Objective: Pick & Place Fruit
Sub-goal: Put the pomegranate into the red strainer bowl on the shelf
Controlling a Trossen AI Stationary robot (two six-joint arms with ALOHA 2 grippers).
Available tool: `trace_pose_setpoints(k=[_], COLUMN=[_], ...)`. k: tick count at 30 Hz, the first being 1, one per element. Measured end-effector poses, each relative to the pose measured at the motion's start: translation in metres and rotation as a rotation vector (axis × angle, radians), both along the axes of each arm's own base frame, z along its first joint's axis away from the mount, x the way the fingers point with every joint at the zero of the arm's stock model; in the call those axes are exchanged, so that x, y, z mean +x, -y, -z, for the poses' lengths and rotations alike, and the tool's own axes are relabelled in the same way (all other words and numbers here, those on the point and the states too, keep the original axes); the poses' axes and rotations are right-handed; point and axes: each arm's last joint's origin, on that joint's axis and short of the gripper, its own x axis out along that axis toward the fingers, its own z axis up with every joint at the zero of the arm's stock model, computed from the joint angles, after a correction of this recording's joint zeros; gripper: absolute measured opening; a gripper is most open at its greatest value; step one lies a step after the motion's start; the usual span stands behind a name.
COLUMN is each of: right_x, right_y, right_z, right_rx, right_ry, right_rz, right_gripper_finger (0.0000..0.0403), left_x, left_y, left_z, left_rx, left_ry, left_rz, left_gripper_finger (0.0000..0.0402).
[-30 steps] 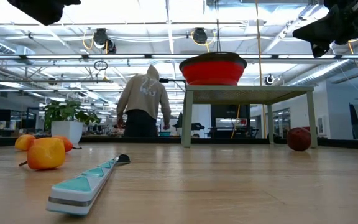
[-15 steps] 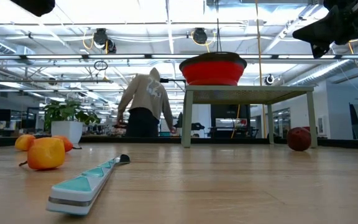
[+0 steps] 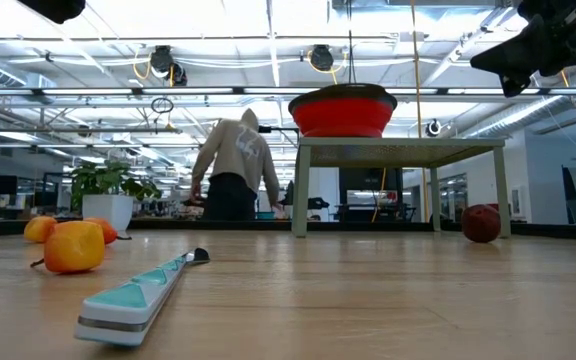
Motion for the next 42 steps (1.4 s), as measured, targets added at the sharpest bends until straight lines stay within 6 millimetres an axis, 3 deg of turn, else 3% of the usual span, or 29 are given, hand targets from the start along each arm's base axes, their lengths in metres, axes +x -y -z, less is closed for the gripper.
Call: trace_pose_setpoints(k=[13, 22, 32, 38, 42], right_x=[0.000, 0.000, 0.000, 0.000, 0.000], right_y=[0.000, 0.000, 0.000, 0.000, 0.000], right_z=[0.000, 0.000, 0.000, 0.000, 0.000], right_rx=[-0.003, -0.004, -0.004, -0.003, -0.003], right_ry=[0.001, 0.000, 0.000, 0.000, 0.000], right_rz=[0.000, 0.000, 0.000, 0.000, 0.000], right_gripper_finger=[0.0000, 0.0000, 0.0000, 0.0000, 0.0000], left_x=[0.033, 0.039, 0.038, 0.038, 0.045], left_y=[-0.024, -0.034, -0.038, -0.042, -0.049], left_z=[0.037, 0.065, 0.076, 0.075, 0.060], left_rx=[-0.596, -0.863, -0.847, -0.703, -0.556], left_ry=[-0.668, -0.951, -0.982, -0.929, -0.905], left_rz=[-0.186, -0.264, -0.494, -0.716, -0.842], left_gripper_finger=[0.0209, 0.0186, 0.0199, 0.0199, 0.0199])
